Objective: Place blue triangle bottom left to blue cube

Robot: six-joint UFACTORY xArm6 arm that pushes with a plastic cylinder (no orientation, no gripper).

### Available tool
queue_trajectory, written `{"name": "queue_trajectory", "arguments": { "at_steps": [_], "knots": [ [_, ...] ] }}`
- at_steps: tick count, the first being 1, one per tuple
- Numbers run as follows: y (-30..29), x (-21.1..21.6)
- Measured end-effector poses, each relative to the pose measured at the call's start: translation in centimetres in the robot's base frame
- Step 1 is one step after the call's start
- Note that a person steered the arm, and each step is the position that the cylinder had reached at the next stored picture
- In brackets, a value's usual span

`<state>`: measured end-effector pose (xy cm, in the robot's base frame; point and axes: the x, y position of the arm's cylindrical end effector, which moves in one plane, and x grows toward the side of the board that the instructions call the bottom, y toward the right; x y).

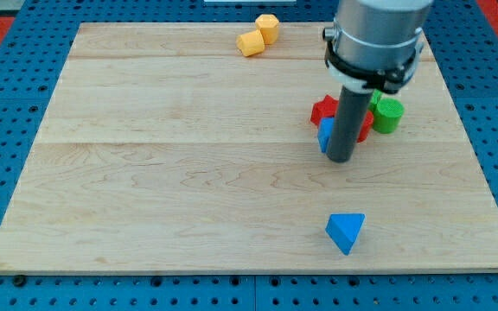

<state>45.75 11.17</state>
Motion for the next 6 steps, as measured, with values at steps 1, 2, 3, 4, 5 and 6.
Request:
{"name": "queue_trajectory", "arguments": {
  "at_steps": [1, 2, 3, 4, 5, 6],
  "knots": [
    [2.7, 5.0],
    [7.8, 10.9],
    [3.0, 15.9],
    [-1.1, 13.6],
    [-1.6, 8.9],
    [-4.1, 5.0]
  ]
}}
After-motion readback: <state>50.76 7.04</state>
